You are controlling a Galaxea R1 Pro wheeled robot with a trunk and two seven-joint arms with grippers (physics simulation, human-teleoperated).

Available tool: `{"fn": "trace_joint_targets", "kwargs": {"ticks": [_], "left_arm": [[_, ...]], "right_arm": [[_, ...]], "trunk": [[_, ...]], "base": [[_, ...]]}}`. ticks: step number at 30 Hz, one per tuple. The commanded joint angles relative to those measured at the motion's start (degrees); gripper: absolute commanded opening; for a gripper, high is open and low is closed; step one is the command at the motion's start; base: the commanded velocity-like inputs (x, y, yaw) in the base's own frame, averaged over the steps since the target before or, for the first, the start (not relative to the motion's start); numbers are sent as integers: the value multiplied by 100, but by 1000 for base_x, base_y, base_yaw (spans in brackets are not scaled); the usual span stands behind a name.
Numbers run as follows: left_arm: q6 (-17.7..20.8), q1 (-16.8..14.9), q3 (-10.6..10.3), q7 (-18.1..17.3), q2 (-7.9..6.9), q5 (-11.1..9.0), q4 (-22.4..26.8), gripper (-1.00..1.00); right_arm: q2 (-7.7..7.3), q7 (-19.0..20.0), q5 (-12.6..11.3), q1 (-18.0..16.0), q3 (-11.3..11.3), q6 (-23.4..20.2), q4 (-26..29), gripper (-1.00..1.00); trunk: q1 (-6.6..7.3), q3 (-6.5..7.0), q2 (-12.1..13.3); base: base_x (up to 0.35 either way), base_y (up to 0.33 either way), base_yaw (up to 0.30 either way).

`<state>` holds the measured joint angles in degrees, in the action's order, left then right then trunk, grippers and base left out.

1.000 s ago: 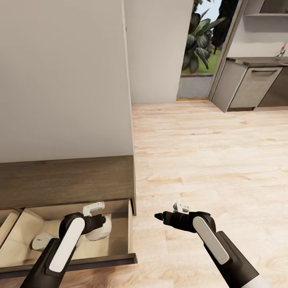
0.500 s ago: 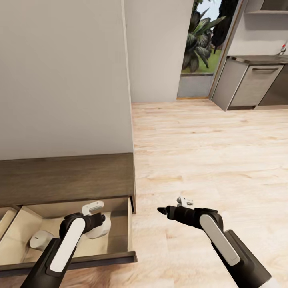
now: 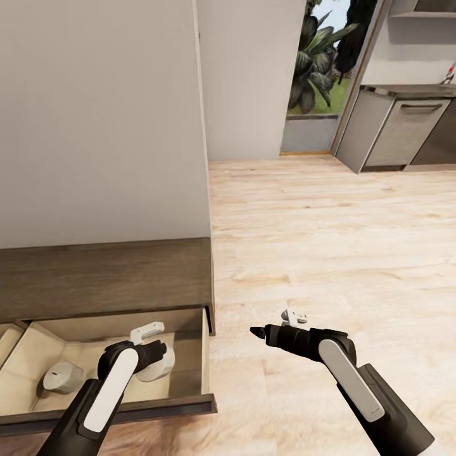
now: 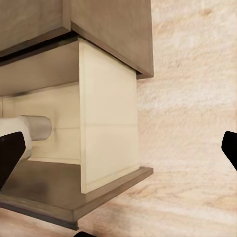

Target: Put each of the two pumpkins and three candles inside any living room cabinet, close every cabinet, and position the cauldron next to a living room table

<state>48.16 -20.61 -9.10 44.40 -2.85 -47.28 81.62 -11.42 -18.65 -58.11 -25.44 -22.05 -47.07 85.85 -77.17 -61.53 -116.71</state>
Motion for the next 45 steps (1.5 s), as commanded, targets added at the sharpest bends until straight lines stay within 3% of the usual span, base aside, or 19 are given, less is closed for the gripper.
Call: {"fn": "trace_joint_targets", "kwargs": {"ticks": [1, 7, 14, 21, 28, 32, 45], "left_arm": [[1, -5, -11, 60, -5, -52, 6, -100], [-5, -24, 16, 52, -29, -73, -41, -100], [-157, -352, 32, -78, -57, -52, -762, -100], [-484, -808, 22, -526, -72, 35, -1602, -100], [-998, -906, 12, -1086, -57, 636, -2080, -100], [-1035, -916, 7, -1233, -54, 737, -2184, -100], [-1101, -919, -20, -1276, -25, 755, -2217, -100]], "right_arm": [[-4, -60, -60, -5, -10, -2, 8, 100], [-1, -60, -58, -5, -10, -10, 24, 100], [-1, -64, -18, -5, -10, -12, 21, 100], [-1, -81, 7, -5, -10, -2, -8, 100], [-1, -94, 18, -5, -10, 21, -16, 100], [-1, -95, 19, -4, -10, 29, -15, 100], [-1, -95, 19, -3, -10, 40, -22, 100]], "trunk": [[-22, -23, -44], [-154, -130, -284], [-307, -256, -565], [-461, -382, -846], [-615, -507, -1127], [-703, -579, -1287], [-988, -813, -1808]], "base": [[0, 0, 0], [0, 0, 0], [0, 0, 0], [0, 0, 0], [0, 0, 0], [0, 0, 0], [0, 0, 0]]}}
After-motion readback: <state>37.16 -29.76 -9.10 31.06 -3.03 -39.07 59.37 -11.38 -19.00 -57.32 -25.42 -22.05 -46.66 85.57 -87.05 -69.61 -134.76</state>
